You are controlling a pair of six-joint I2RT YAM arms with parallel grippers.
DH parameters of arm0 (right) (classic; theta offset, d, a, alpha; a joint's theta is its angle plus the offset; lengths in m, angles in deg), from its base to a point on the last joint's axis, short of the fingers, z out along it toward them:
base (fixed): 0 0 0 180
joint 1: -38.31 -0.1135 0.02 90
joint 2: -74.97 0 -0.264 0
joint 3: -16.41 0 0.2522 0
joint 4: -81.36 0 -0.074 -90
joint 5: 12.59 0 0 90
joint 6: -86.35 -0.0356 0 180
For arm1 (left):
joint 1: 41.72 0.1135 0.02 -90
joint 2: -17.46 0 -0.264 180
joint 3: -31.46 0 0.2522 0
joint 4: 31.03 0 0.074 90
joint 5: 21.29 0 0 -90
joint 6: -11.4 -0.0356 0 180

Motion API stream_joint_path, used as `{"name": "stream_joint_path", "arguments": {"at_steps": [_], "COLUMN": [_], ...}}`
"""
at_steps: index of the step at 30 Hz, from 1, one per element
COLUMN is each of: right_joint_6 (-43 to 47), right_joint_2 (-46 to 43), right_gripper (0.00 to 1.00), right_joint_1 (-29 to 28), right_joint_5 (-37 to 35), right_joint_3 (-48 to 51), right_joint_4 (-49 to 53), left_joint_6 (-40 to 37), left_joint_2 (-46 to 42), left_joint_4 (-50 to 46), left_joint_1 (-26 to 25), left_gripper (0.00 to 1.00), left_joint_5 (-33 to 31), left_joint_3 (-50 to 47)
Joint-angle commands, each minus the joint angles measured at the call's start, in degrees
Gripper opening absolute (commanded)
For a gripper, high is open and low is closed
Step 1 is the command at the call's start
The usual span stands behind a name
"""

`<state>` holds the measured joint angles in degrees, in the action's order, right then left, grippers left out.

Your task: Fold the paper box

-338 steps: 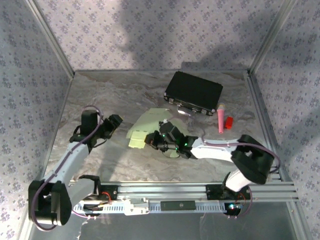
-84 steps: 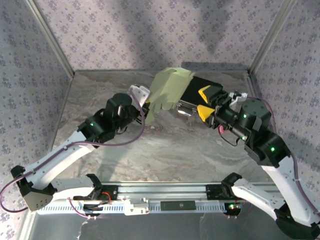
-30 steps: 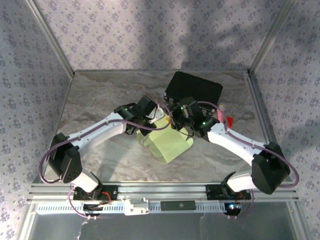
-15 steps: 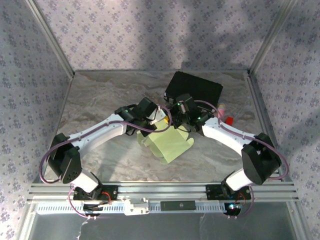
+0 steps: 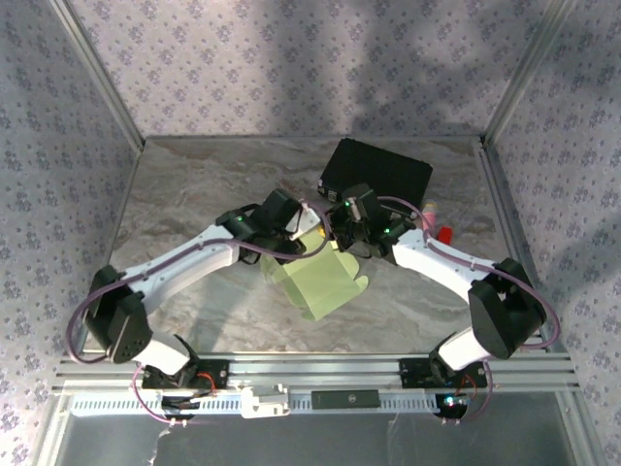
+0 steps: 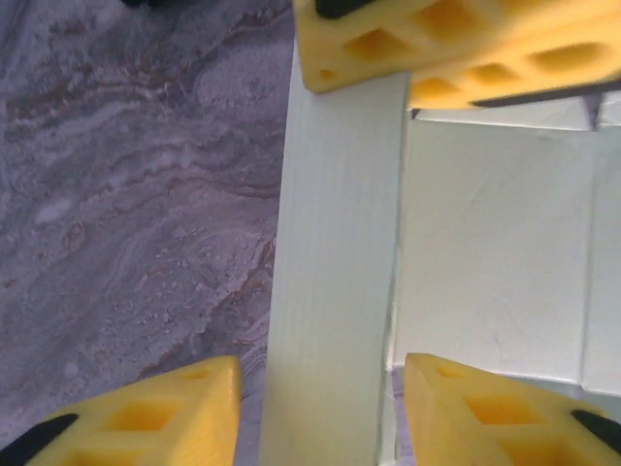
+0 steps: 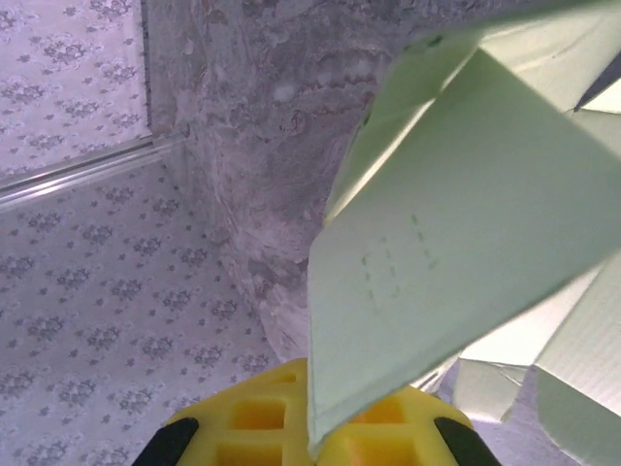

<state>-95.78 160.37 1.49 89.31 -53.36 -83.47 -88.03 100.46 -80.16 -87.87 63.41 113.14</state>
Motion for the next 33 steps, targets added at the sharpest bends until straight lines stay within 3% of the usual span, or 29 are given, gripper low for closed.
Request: {"name": "stream_joint_path", "arguments": {"at_steps": [1, 6, 9, 12, 17, 28, 33], "right_joint_6": [-0.1, -0.4, -0.8, -0.9, -1.0, -1.6, -1.6], "right_joint_2": [-1.7, -2.7, -2.6, -2.5, -2.9, -3.2, -3.1], "right_gripper": [0.00, 0.00, 0.00, 0.00, 0.00, 0.00, 0.00], "right_joint_1": [1.4, 2.1, 2.0, 2.0, 1.8, 1.7, 1.7], "right_joint_5": [0.7, 0.8, 0.7, 0.8, 0.9, 0.7, 0.7], "right_joint_3": [1.7, 2.0, 1.9, 1.7, 2.1, 2.7, 3.3], "right_joint_4": [-1.1, -0.8, -1.0, -1.2, -1.2, -2.0, -3.0], "left_joint_6": [11.6, 45.1, 58.5, 68.1, 74.2, 76.8, 78.3], "left_joint_2": [-10.9, -22.4, -22.3, -21.9, -20.0, -15.3, -18.2], "left_joint_4": [5.8, 20.1, 25.4, 27.2, 30.1, 30.4, 28.9], "left_joint_1": [2.6, 15.9, 15.9, 13.2, 12.3, 10.2, 9.1], "left_gripper": [0.58, 0.54, 0.51, 0.50, 0.50, 0.50, 0.51], "left_joint_5": [6.5, 22.5, 25.9, 21.8, 21.8, 22.7, 18.4], "left_joint_3": [-2.6, -15.6, -19.8, -22.2, -23.2, -22.3, -23.1]}}
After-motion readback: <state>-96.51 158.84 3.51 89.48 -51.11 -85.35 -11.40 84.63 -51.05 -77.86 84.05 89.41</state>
